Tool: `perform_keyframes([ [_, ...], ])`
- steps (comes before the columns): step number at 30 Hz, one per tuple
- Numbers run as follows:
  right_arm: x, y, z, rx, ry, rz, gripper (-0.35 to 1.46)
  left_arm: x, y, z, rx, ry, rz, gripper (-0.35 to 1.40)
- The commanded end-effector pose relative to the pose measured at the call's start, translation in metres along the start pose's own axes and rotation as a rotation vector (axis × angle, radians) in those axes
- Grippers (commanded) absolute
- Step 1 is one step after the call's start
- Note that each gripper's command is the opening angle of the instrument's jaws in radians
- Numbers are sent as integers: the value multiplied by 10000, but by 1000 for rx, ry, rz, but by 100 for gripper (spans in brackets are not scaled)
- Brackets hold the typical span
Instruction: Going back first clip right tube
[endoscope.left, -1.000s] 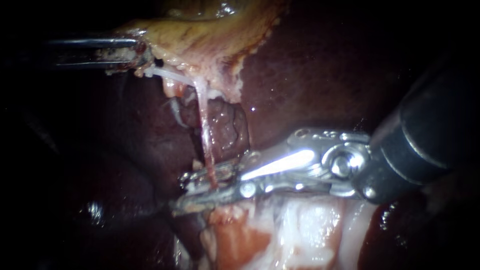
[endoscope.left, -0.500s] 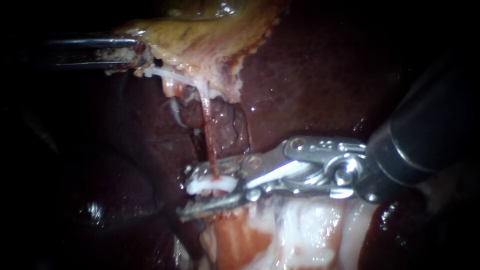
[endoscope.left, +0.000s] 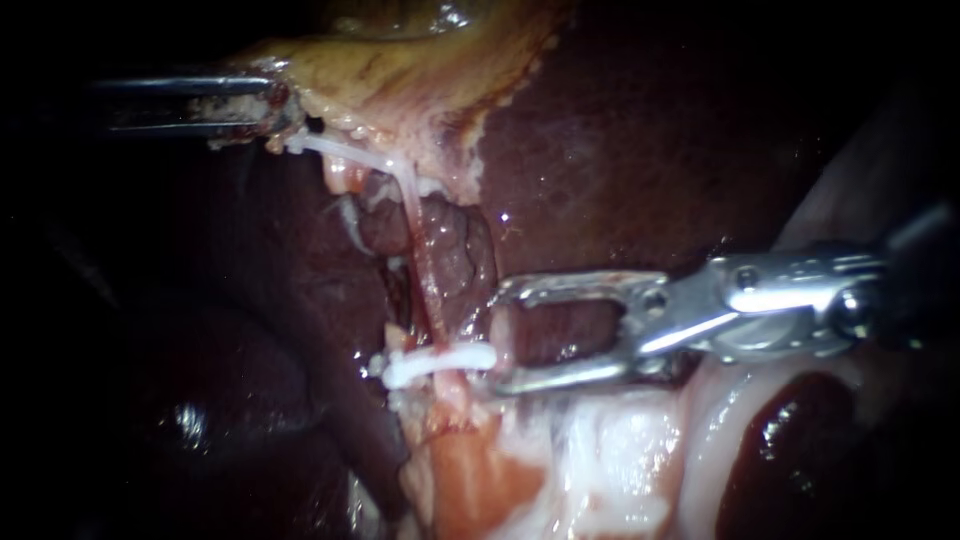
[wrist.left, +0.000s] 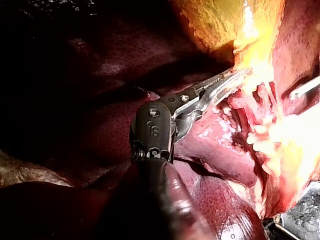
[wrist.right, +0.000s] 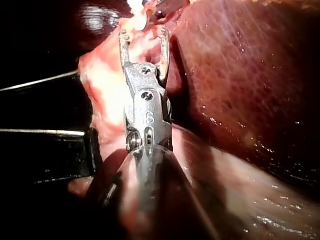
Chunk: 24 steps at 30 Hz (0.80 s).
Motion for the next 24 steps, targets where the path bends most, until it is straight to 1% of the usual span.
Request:
perform_keyframes([
  [1,1,1,-7,-3,1,-7,50,0,0,0,0,0,0,-35],
  [4,4,2,-22,-18,1,-15,50,0,0,1,0,0,0,-35],
  [6,6,3,-27,-16,1,-15,50,0,-1,1,0,0,0,-35],
  [12,7,3,-31,-14,1,-20,50,-3,-7,4,0,0,2,-35],
  [18,7,3,-31,-14,1,-20,50,-18,-11,19,12,6,11,-35],
  [21,7,3,-31,-14,1,-20,50,-24,-15,27,9,9,15,-35],
  [24,7,3,-31,-14,1,-20,50,-32,-19,35,7,-1,20,-35],
])
